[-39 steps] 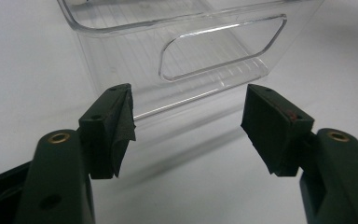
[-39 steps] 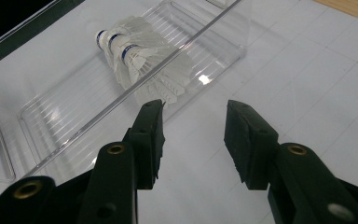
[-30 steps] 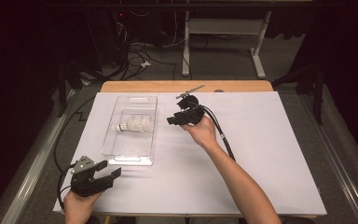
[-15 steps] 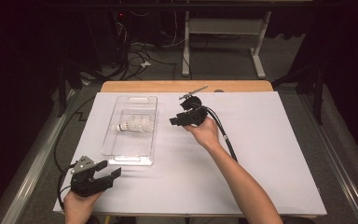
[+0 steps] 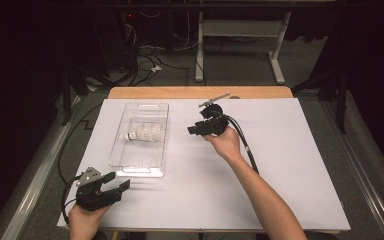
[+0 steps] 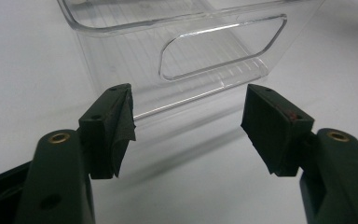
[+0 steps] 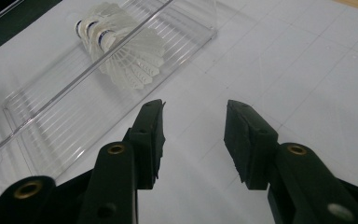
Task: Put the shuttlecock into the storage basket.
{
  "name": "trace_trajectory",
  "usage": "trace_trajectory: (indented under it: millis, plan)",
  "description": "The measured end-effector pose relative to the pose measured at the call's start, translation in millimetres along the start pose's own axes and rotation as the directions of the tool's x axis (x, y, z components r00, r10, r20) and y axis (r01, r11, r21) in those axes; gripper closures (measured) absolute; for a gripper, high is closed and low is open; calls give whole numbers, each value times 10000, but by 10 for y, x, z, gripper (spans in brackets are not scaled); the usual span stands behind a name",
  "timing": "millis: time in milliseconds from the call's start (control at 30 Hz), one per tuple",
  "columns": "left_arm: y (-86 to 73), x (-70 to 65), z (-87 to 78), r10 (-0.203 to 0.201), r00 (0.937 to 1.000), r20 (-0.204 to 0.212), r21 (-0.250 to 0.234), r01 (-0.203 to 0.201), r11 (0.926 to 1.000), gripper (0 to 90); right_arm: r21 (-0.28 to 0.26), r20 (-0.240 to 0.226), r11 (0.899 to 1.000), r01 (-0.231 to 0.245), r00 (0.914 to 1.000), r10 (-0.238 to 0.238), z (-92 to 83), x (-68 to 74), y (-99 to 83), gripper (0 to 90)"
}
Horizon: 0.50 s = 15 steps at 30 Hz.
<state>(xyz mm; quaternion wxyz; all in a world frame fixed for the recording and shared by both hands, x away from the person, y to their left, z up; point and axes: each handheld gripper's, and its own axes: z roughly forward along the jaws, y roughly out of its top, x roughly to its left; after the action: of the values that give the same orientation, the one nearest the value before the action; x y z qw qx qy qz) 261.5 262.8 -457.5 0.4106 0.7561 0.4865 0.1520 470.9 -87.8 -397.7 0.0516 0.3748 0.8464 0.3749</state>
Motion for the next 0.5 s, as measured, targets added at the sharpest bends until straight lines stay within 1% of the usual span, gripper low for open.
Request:
trace_trajectory:
  millis: [500]
  plan:
    - [0, 3, 0, -11, 10000, 0, 3, 11, 10000, 349, -2, 148, 9999, -139, 9998, 139, -67, -76, -70, 578]
